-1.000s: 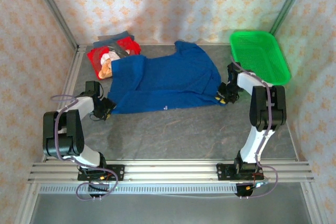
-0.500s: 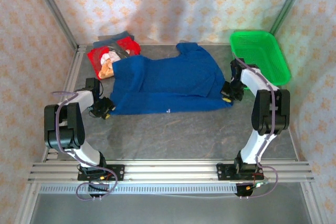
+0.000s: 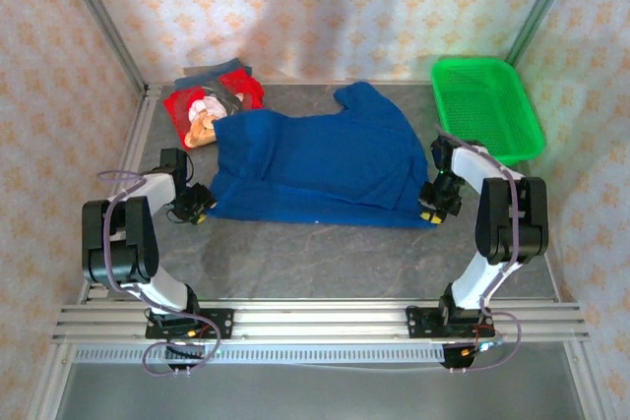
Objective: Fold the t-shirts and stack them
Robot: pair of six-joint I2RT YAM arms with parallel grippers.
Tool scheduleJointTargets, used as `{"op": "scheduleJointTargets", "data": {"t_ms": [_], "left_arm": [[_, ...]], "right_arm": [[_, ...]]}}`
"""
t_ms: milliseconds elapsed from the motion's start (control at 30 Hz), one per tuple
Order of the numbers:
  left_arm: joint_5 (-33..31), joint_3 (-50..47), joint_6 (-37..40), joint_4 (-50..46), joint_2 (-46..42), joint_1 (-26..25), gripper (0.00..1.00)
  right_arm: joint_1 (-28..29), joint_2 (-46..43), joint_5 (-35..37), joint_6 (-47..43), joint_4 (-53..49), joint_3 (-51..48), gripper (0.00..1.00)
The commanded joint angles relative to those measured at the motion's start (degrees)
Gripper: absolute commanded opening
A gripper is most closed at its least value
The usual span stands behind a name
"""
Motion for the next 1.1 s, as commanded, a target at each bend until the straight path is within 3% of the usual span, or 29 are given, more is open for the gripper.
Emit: {"op": "scheduleJointTargets", "data": {"t_ms": [0,133,333,433,533,767,1067], "left_arm": [[-5.00,-3.70,0.76,2.14,1.20,0.75,0.46],[-4.03,-1.90,0.80,1.08,0.09,0.70,0.52],[-5.71,1.54,0.86,-5.70,-4.73,0.71,0.62],[-5.64,2.58,-0.03,-7.78,-9.09,0.74,0.68],[-4.46,3.63,-0.86,-7.88,-13.20,0.71,0.70],[-3.04,8.38,1.80,-10.80,-18.90,0.14,0.71],[-1.98,7.73,3.40,-11.71,-24.35,-0.07,0.72]], "right_arm": [[-0.23,-2.78,0.04,2.86,5.65,-0.18,0.25],[-0.38,-2.49,-1.58,4.50,8.92,3.28,0.41],[0.17,-3.84,-4.80,3.96,4.11,10.22,0.47],[1.38,-5.66,-10.75,5.48,3.81,10.29,0.49],[3.99,-4.80,-13.34,7.24,4.13,9.08,0.49],[6.17,-3.50,-16.22,15.05,17.11,-1.32,0.47],[7.37,2.13,-17.50,17.08,22.55,-2.13,0.45]]}}
